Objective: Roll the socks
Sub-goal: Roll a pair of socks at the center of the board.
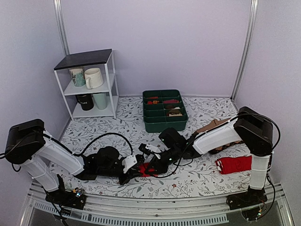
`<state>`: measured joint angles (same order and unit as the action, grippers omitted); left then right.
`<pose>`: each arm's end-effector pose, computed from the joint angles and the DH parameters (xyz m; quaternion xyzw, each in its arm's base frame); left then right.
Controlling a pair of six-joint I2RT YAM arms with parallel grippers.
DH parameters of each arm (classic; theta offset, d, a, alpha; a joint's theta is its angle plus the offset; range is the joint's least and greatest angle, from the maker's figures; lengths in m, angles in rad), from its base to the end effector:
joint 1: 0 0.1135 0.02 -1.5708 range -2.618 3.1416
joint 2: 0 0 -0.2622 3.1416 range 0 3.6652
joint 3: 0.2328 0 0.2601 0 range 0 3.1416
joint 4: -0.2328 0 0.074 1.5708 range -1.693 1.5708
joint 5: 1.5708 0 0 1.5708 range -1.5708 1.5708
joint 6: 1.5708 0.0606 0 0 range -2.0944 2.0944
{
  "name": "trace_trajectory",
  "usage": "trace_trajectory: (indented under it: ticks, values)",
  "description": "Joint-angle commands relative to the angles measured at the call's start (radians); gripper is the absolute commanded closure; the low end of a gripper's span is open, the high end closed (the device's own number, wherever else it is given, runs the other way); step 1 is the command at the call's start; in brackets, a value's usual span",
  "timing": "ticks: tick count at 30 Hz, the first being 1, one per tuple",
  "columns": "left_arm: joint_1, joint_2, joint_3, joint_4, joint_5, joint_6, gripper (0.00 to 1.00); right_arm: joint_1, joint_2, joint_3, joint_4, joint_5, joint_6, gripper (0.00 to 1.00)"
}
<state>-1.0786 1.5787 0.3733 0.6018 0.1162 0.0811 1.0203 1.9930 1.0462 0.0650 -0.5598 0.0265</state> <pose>0.1257 -0.2492 0.0846 0.5068 0.7246 -0.2672 0.3830 0.1838 0.3609 0.0856 -0.5132 0.7507 0.3874 0.1512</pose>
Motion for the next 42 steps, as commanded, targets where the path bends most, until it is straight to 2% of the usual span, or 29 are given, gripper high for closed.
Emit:
trace_trajectory:
  ticks: [1,2,5,14,19,25,27,31,38,42]
  values:
    - [-0.017,0.048,0.041,-0.023,0.074,-0.009,0.94,0.026,0.128,-0.068,-0.318,0.07,0.011,0.8]
    - [-0.018,0.055,0.044,-0.03,0.076,-0.013,1.0,0.026,0.127,-0.065,-0.319,0.071,0.012,0.8]
    - [-0.018,0.07,0.047,-0.04,0.081,-0.03,1.0,0.026,0.114,-0.062,-0.315,0.075,0.009,0.79]
    - [0.002,0.082,0.026,-0.069,0.109,-0.109,1.0,0.013,-0.058,-0.097,-0.181,0.207,0.055,0.48]
    - [0.016,0.075,0.011,-0.092,0.136,-0.141,1.0,0.008,-0.19,-0.149,-0.042,0.293,0.047,0.4]
    - [0.022,0.07,0.0,-0.107,0.15,-0.158,1.0,-0.019,-0.351,-0.257,0.119,0.324,0.028,0.3]
    - [0.022,0.073,0.001,-0.109,0.158,-0.159,1.0,-0.051,-0.375,-0.266,0.131,0.265,0.039,0.22]
    - [0.024,0.089,0.017,-0.132,0.174,-0.162,1.0,-0.1,-0.387,-0.251,0.127,0.09,0.066,0.17]
    - [0.026,0.093,0.013,-0.138,0.18,-0.172,1.0,-0.1,-0.283,-0.199,0.054,-0.117,0.0,0.15]
    - [0.029,0.101,0.018,-0.137,0.183,-0.172,1.0,-0.1,-0.227,-0.171,0.052,-0.165,-0.005,0.15]
